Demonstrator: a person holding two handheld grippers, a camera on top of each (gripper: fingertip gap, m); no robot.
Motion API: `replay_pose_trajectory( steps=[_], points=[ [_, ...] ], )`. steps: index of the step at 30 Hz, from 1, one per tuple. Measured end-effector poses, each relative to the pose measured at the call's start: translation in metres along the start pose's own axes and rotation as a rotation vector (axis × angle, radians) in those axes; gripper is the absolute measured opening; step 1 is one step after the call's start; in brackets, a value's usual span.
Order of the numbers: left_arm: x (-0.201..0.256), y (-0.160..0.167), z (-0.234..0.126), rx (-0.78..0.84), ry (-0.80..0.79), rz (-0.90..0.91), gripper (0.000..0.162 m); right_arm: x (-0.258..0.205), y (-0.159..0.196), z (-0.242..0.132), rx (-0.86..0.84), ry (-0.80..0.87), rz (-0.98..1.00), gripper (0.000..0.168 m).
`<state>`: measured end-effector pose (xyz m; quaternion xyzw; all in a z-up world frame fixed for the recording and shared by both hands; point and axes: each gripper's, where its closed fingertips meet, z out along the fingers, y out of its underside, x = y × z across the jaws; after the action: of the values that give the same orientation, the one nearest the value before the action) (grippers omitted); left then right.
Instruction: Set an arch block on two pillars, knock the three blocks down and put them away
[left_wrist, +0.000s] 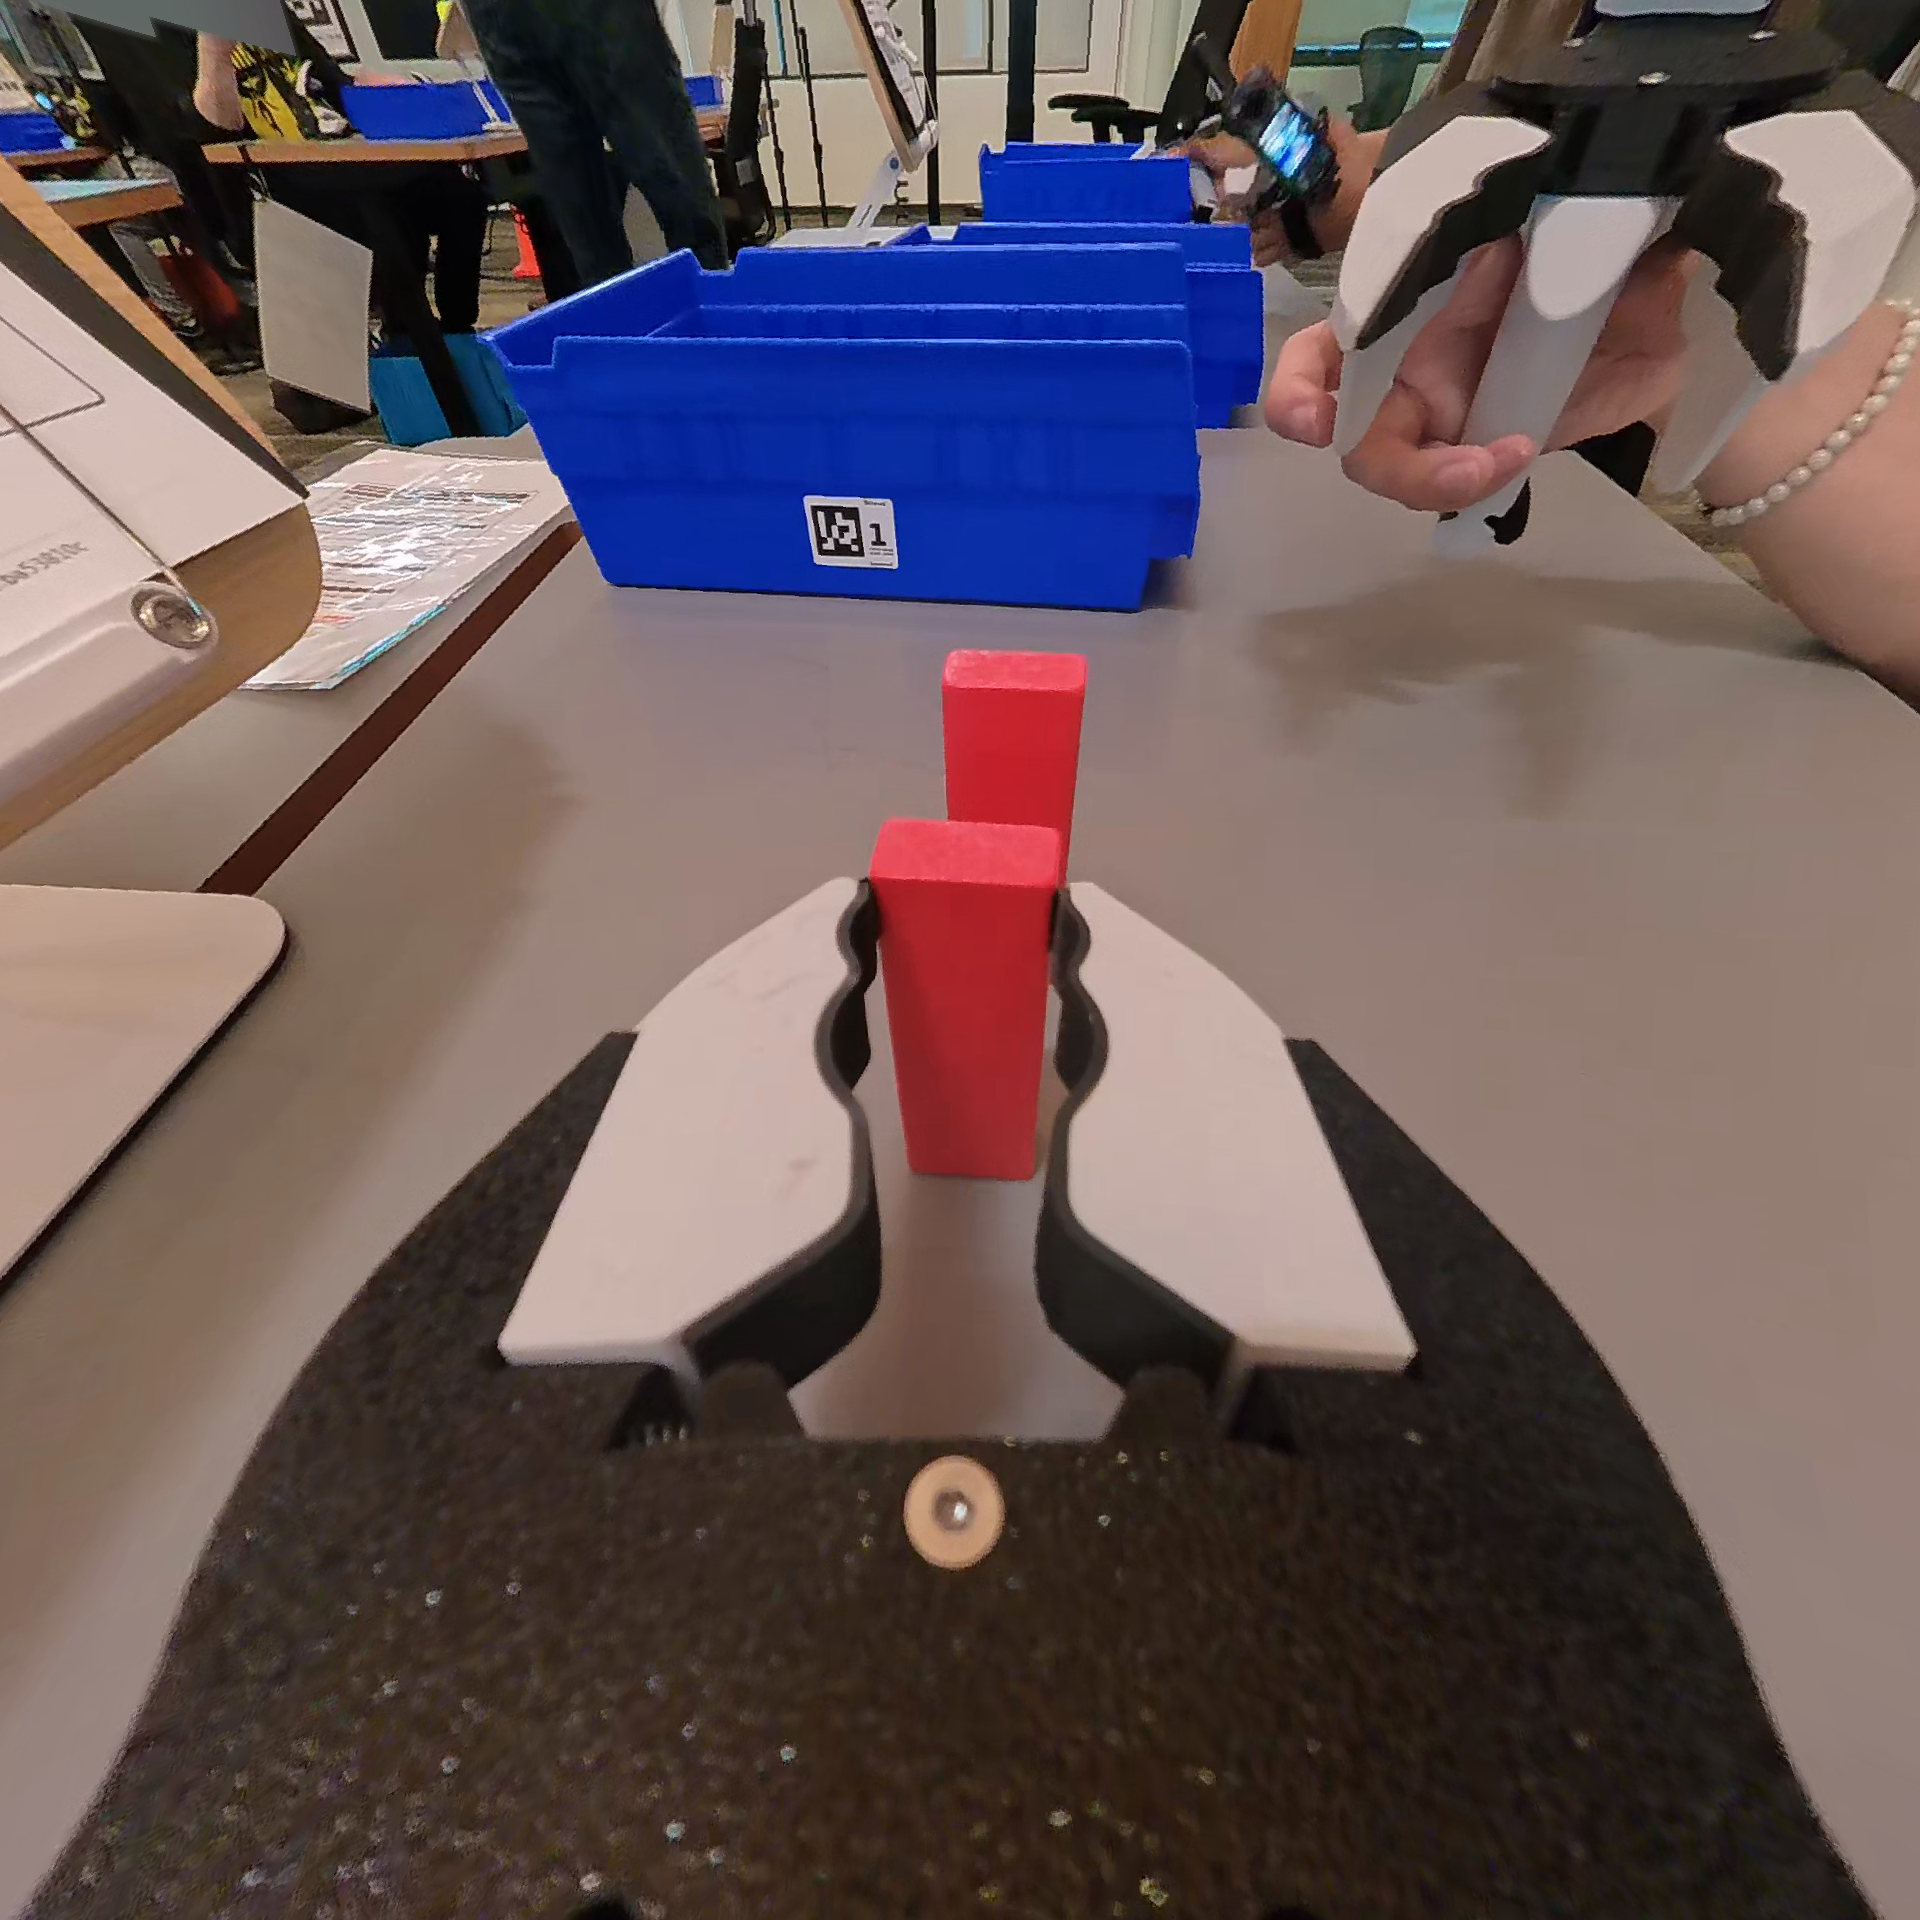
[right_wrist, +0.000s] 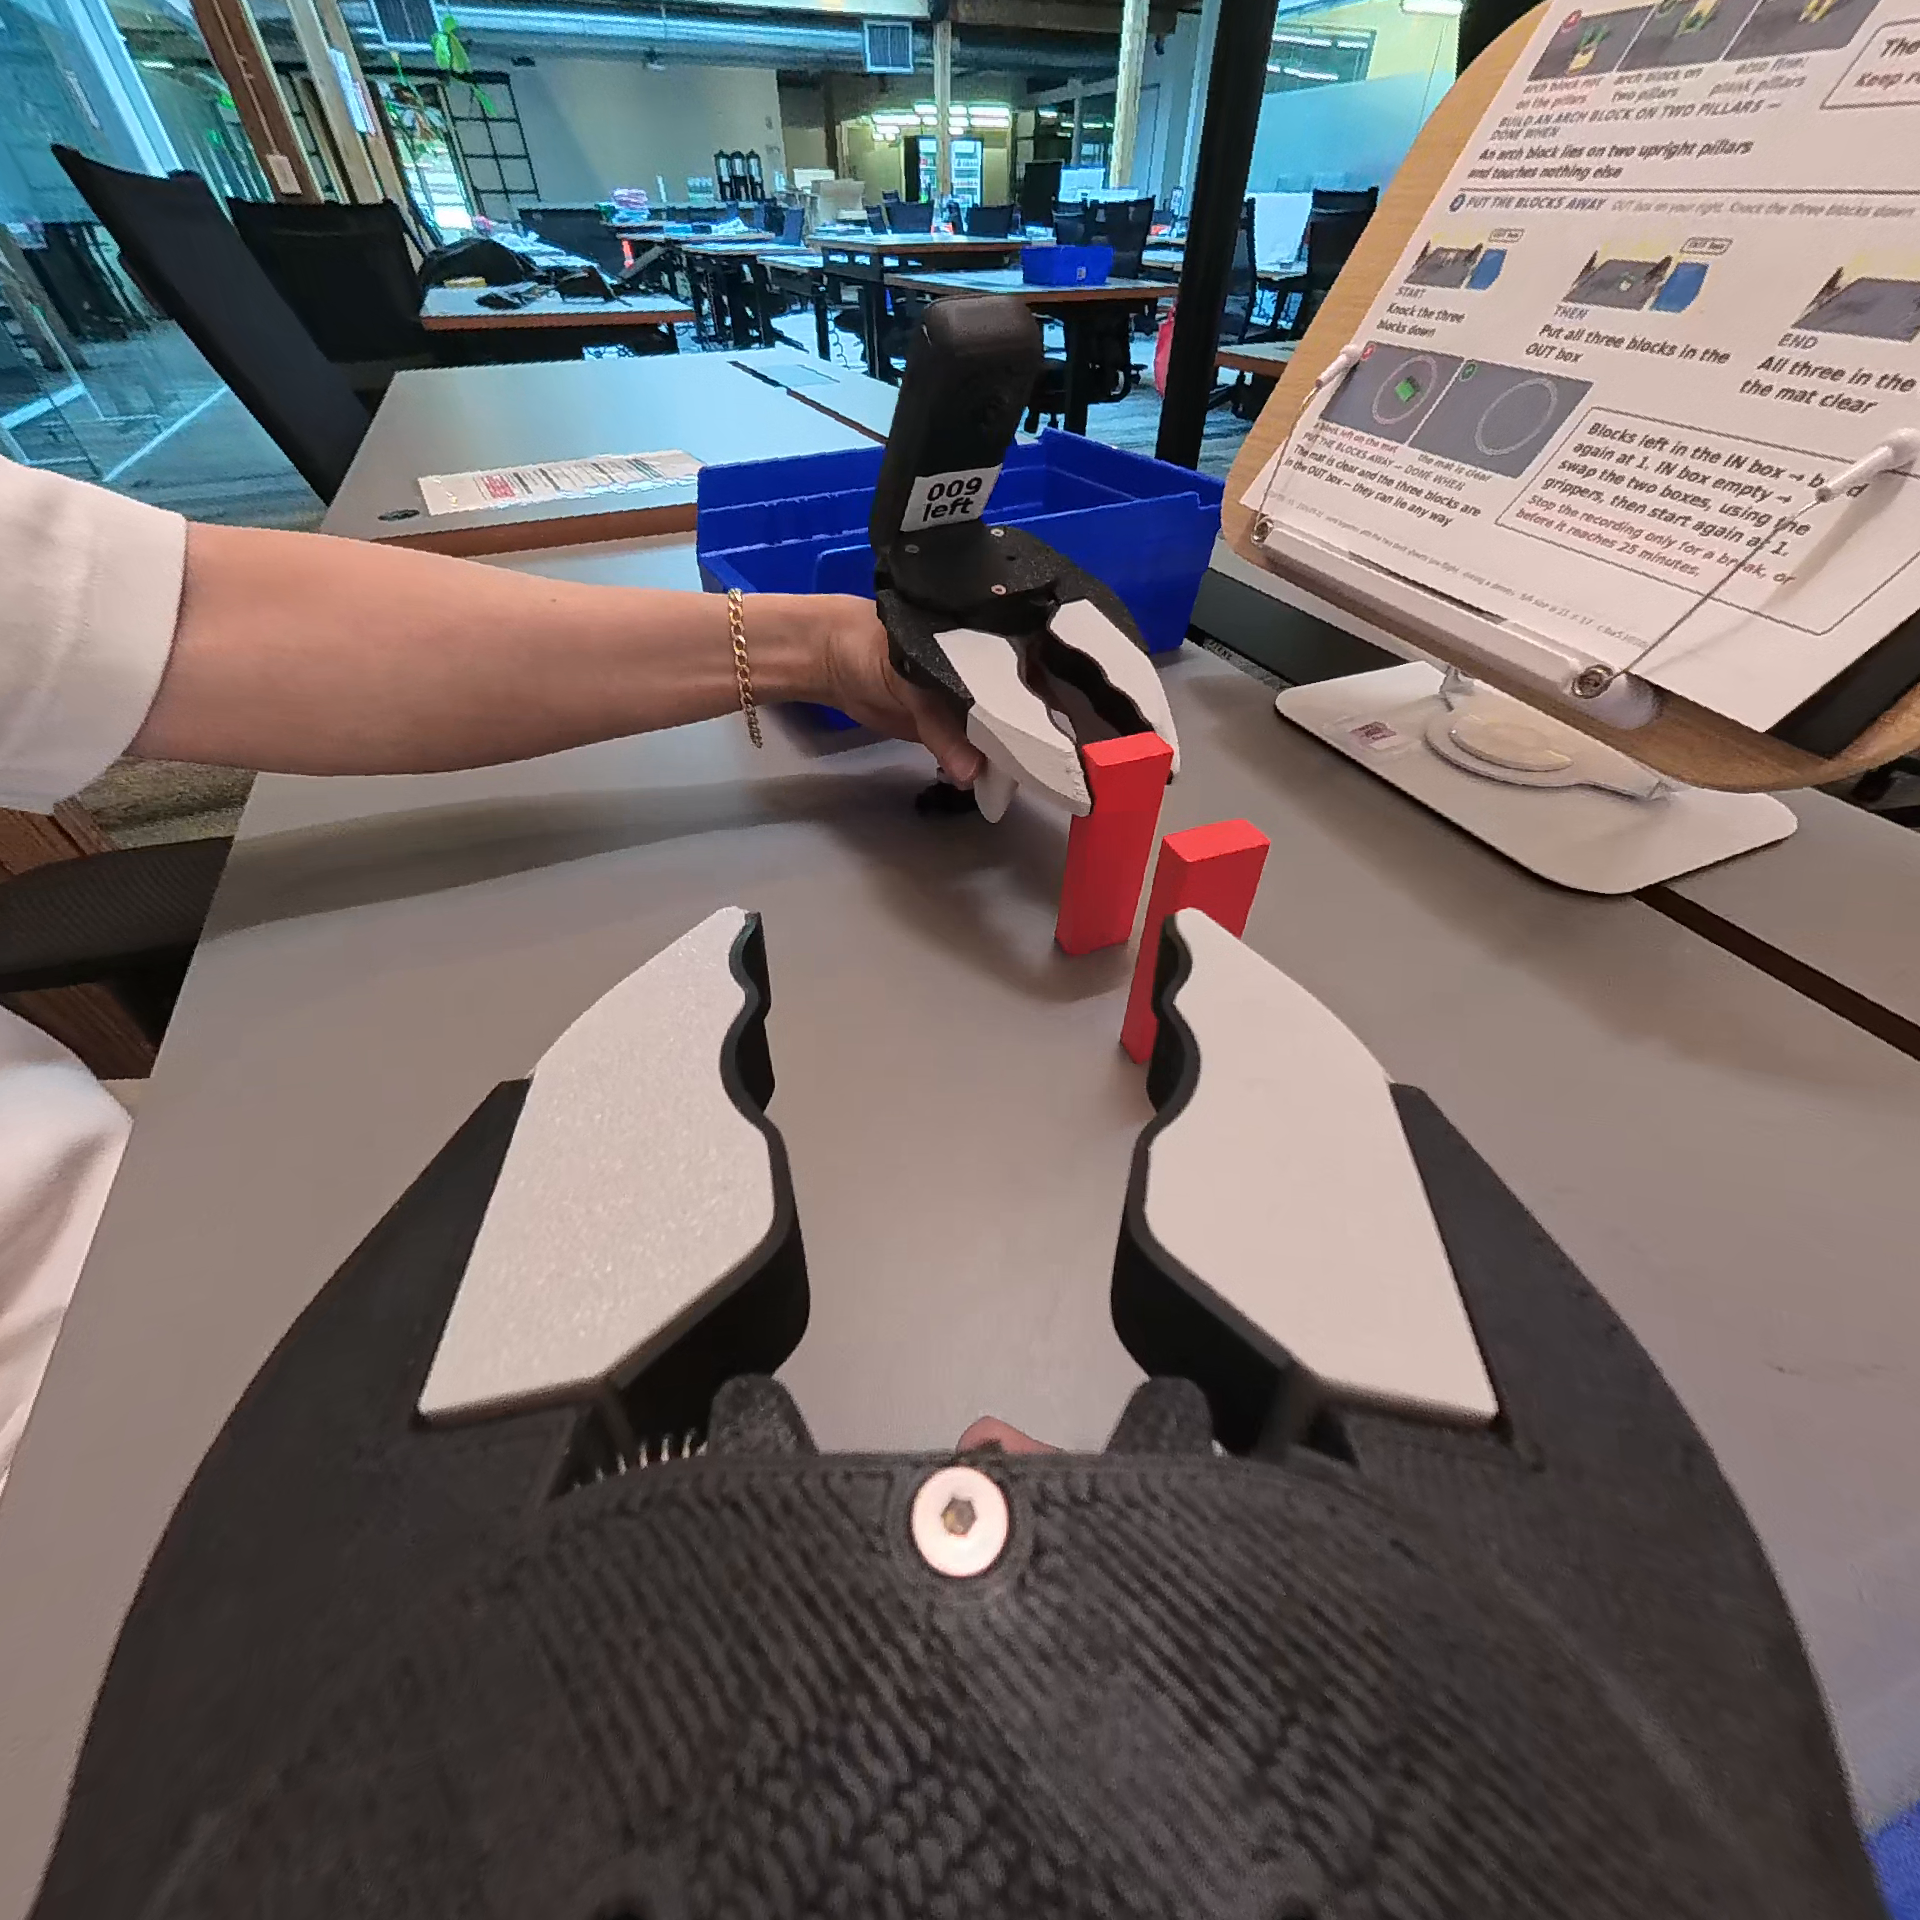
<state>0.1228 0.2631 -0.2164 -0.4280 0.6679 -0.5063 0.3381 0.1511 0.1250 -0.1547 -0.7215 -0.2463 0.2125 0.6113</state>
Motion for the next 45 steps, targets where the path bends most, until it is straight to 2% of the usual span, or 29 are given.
replay_pose_trajectory(
  steps=[20,26,32,34,41,43,45],
  points=[
    [0.005,0.002,-0.001,-0.01,-0.002,0.022,0.036,-0.003,0.001,0.001,-0.008,-0.008,-0.005,0.072],
    [0.007,0.0,-0.003,0.001,-0.001,0.007,0.053,-0.003,0.003,0.002,-0.014,-0.012,-0.004,0.072],
    [0.007,0.004,-0.01,-0.048,-0.054,-0.007,0.083,-0.002,0.003,-0.001,-0.011,-0.009,-0.004,0.072],
    [0.008,-0.005,-0.017,-0.031,-0.093,0.013,0.089,-0.001,0.004,-0.001,-0.011,-0.007,0.001,0.072],
    [0.029,-0.083,-0.063,0.119,-0.205,0.08,0.083,-0.001,0.004,-0.002,-0.014,0.001,-0.003,0.072],
    [0.023,-0.102,-0.088,0.096,-0.279,0.024,0.078,-0.003,0.004,-0.002,-0.018,0.004,-0.011,0.072],
    [0.005,-0.106,-0.122,-0.007,-0.395,-0.067,0.074,-0.002,0.003,-0.002,-0.022,0.011,-0.016,0.072]
  ],
)
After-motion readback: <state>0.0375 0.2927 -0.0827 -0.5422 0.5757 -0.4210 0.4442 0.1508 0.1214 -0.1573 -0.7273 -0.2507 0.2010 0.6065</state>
